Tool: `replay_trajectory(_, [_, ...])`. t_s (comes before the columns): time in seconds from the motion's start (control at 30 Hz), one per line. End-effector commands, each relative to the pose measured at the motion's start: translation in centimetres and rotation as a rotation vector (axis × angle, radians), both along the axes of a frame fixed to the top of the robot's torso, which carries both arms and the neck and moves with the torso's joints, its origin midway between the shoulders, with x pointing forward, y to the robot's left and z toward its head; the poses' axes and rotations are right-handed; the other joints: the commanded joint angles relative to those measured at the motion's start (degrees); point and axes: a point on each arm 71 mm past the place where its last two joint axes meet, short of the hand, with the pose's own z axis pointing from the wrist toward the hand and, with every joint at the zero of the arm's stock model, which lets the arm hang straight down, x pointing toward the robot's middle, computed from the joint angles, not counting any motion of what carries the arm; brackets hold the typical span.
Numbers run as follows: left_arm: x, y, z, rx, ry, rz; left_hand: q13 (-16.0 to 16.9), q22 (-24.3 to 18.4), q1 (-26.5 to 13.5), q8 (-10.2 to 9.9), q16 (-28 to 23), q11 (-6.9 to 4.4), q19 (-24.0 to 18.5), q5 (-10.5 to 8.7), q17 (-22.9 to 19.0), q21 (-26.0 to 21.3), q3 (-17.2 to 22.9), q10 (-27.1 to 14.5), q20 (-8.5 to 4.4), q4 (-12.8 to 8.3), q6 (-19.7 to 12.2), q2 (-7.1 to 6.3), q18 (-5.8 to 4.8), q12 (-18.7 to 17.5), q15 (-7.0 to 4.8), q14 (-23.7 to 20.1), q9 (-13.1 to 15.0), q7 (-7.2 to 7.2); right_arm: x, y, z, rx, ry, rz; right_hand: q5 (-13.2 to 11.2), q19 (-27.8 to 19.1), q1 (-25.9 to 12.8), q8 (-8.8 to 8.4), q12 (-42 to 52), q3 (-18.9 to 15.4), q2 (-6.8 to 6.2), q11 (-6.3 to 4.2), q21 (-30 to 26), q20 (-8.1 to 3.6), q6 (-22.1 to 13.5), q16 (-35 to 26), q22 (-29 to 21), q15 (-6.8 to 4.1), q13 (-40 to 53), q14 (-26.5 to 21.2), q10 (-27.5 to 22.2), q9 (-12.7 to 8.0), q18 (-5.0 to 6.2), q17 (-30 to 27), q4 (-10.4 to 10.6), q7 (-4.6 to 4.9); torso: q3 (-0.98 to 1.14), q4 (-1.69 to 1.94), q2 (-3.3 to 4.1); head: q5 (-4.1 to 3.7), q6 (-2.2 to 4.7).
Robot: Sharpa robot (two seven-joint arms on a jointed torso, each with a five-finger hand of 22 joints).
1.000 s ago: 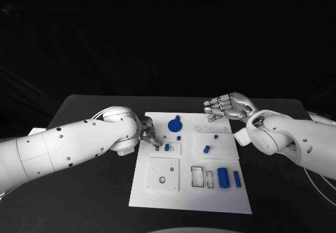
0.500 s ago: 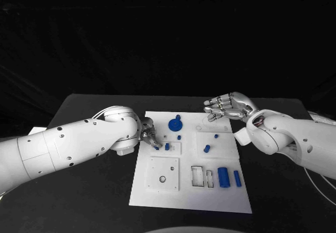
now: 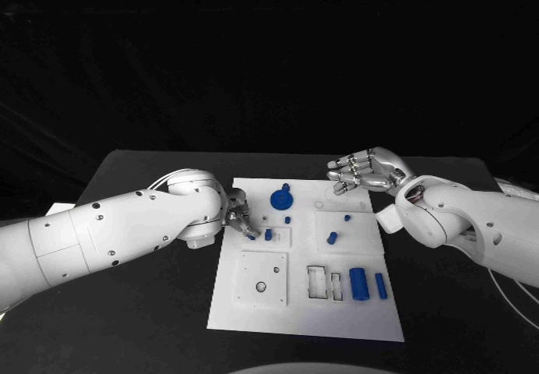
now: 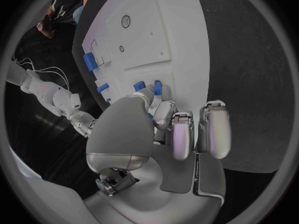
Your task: Assemble the parts on the task board
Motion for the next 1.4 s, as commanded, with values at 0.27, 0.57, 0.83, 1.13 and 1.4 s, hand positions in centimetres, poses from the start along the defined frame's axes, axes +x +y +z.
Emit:
replay_trajectory(0.27, [0.08,0.15,-0.53,0.045,0.038,0.036,0.06,5.33,-0.48,0.59,0.18,0.01,2.86,0.08,15.09,0.18,4.26,0.44,-0.30,-3.25,0.76,-0.65,-0.47,0.20,-0.53,6.03,0.21,-0.62,-0.11,0.25,0.00,0.002,-0.005,0.024,0.05,0.31,-0.45,0.24,0.32,-0.21,0.21,0.04,-0.23,0.00,-0.49,-0.37,-0.06,0.22,-0.10,0.22,-0.28,0.04,0.82,-0.06,-0.18,0.09,0.02,-0.01,0.03,-0.08,-0.15])
replay_trajectory(0.57, [0.22,0.22,-0.84,0.047,0.063,0.045,-0.10,5.29,-2.04,0.80,0.18,-0.10,2.83,0.11,15.09,0.11,3.04,0.37,-0.36,-2.93,1.25,-3.02,-0.46,0.05,-0.62,6.03,0.35,-0.83,-0.13,0.24,0.01,0.002,-0.005,0.024,0.05,0.31,-0.45,0.24,0.32,-0.21,0.21,0.04,-0.23,0.00,-0.49,-0.37,-0.06,0.22,-0.10,0.22,-0.28,0.04,0.82,-0.06,-0.18,0.09,0.08,-0.07,0.01,-0.09,-0.32])
replay_trajectory(0.83, [0.25,0.26,-0.96,0.059,0.075,0.047,0.53,5.86,-3.18,0.90,0.18,-0.24,3.01,0.12,15.09,0.51,2.54,0.82,-0.41,-2.28,1.96,-3.59,-0.58,0.53,-0.71,6.03,0.34,-1.00,-0.15,0.27,0.01,0.002,-0.004,0.025,0.05,0.31,-0.45,0.24,0.32,-0.21,0.21,0.04,-0.23,0.00,-0.49,-0.37,-0.06,0.22,-0.10,0.22,-0.28,0.04,0.82,-0.06,-0.18,0.09,0.08,0.01,-0.02,-0.14,-0.47])
replay_trajectory(1.13, [0.26,0.33,-1.00,0.065,0.077,0.053,1.01,6.49,-4.36,0.95,0.18,-0.34,3.23,0.17,15.09,0.98,2.04,1.23,-0.45,-1.54,2.47,-4.05,-0.71,0.90,-0.78,6.03,0.32,-1.12,-0.18,0.24,0.02,0.002,-0.004,0.025,0.05,0.31,-0.45,0.24,0.32,-0.21,0.21,0.04,-0.23,0.00,-0.49,-0.37,-0.06,0.22,-0.10,0.22,-0.28,0.04,0.82,-0.06,-0.18,0.09,0.06,-0.03,-0.01,-0.14,-0.54])
replay_trajectory(1.4, [0.26,0.29,-0.99,0.066,0.076,0.055,1.75,7.45,-6.69,0.84,0.18,-0.41,3.56,1.61,15.09,1.69,1.92,1.83,-0.40,-0.03,3.00,-4.59,-0.92,1.43,-0.77,6.03,0.19,-1.26,-0.19,0.22,0.03,0.002,-0.004,0.025,0.05,0.31,-0.45,0.24,0.32,-0.21,0.21,0.04,-0.23,0.00,-0.49,-0.37,-0.06,0.22,-0.10,0.22,-0.28,0.04,0.82,-0.06,-0.18,0.09,0.07,0.00,-0.01,-0.16,-0.61])
